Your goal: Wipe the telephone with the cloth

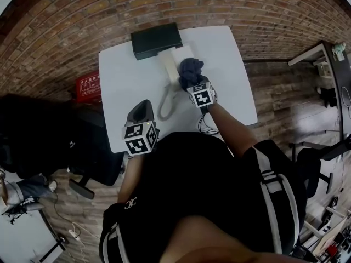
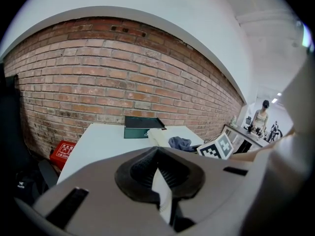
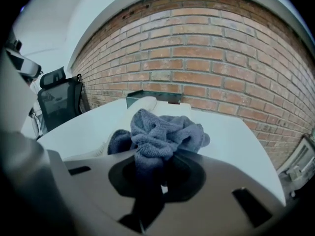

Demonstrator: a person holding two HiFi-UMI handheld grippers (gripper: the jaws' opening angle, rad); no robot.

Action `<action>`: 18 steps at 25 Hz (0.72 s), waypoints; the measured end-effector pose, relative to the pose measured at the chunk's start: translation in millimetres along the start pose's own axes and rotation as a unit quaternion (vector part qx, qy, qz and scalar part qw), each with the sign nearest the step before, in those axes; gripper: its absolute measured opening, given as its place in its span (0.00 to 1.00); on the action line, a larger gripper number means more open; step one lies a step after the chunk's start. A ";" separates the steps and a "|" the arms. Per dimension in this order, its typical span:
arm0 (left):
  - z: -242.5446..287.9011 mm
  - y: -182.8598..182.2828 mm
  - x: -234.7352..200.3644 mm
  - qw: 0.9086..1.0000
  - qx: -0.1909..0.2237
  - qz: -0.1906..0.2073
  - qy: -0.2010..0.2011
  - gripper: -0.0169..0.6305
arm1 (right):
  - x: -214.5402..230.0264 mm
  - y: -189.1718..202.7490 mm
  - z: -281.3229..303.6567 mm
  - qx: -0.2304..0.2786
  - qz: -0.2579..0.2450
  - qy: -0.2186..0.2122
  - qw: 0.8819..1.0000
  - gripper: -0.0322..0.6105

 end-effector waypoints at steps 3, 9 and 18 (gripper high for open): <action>-3.1 -0.6 -4.1 1.000 0.005 -0.005 -0.010 0.03 | -4.3 -18.7 -15.7 0.056 0.000 -0.006 0.998 0.11; -8.6 -4.7 -8.1 0.999 0.028 -0.011 -0.028 0.03 | -20.8 -73.8 -64.4 0.176 0.032 -0.046 0.983 0.11; -20.8 -18.2 -9.5 0.995 0.079 -0.010 -0.063 0.03 | -25.4 -120.0 -135.8 0.293 0.046 -0.069 0.953 0.10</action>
Point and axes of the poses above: the fingertips, and each gripper's own axes: z forward along the fingers, x to its right, y out of its underside, the point moved 10 cm from there along -z, backward along the fingers, and after that the axes turned 5 degrees about y, right-handed, at the moved point
